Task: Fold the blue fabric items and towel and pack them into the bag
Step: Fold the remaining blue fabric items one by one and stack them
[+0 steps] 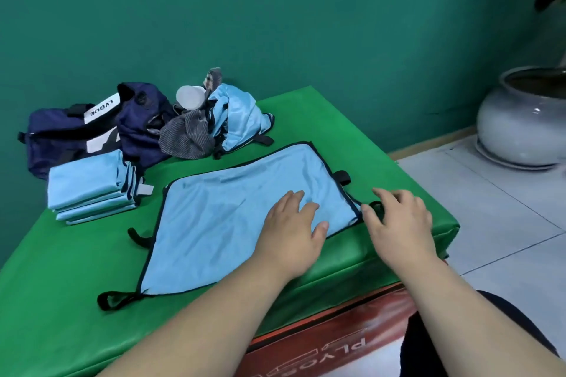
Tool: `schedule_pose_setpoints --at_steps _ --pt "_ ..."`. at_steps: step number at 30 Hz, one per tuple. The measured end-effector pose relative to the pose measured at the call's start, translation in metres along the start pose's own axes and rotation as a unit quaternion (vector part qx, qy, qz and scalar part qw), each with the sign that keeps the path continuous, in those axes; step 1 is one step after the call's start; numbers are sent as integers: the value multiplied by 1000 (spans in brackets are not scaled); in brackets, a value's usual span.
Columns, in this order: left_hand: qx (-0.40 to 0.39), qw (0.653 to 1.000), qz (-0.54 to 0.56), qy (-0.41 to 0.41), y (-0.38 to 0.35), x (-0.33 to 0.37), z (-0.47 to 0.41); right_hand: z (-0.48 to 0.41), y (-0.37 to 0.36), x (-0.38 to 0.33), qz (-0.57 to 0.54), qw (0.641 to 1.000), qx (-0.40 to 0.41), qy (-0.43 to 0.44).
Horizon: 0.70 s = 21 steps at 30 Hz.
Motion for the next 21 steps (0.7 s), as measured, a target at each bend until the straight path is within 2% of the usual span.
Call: schedule_pose_setpoints --at_steps 3,9,13,17,21 --pt "-11 1000 13 5 -9 16 -34 -12 -2 9 55 997 -22 -52" --pt "-54 998 4 21 -38 32 -78 -27 -5 13 -16 998 -42 -50" --pt "-57 998 0 35 -55 32 -84 -38 0 20 -79 996 -9 -47" --pt "-53 998 -7 43 -61 32 -85 -41 -5 19 -78 996 -20 -40" --pt "-91 994 -28 58 -65 32 -89 -43 -7 18 -69 994 -48 -63"
Point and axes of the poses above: each hand's wrist, its own z-axis away from the middle knuckle, its own y-axis out of the back of the hand, x = y × z, the point moved 5 cm from there along -z, towards the middle knuckle, and after that the axes turned 3 degrees about -y, right-handed, at the moved point
